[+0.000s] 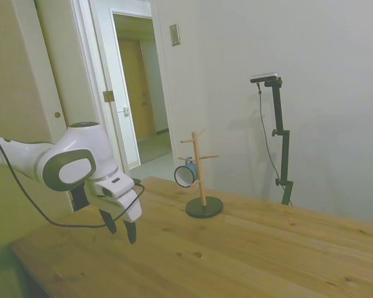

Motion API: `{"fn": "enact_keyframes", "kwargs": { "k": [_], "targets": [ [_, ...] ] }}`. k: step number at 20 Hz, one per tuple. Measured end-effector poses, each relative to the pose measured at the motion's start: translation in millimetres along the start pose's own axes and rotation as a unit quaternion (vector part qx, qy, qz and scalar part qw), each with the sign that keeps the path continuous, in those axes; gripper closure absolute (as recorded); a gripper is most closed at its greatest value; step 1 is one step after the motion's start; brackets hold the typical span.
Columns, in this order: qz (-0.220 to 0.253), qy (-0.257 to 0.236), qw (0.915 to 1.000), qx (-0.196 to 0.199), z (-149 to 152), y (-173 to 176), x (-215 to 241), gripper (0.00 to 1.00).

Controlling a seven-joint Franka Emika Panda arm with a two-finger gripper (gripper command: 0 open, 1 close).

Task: Unload the mug

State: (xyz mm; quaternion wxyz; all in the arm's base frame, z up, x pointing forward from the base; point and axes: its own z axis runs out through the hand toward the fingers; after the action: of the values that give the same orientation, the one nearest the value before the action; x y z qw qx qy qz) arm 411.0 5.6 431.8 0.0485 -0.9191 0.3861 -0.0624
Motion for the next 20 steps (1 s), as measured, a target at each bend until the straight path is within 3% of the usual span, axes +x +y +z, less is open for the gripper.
{"fn": "enact_keyframes", "kwargs": {
  "k": [3,13,18,20],
  "targets": [
    [-0.006,0.021,0.9997,0.013,-3,-8,5,0.0],
    [-0.009,0.1,0.9912,0.086,-19,-107,85,0.0],
    [0.006,0.125,0.987,0.101,-3,-157,120,0.0],
    [0.001,0.134,0.9853,0.106,-6,-162,121,0.0]
  ]
}}
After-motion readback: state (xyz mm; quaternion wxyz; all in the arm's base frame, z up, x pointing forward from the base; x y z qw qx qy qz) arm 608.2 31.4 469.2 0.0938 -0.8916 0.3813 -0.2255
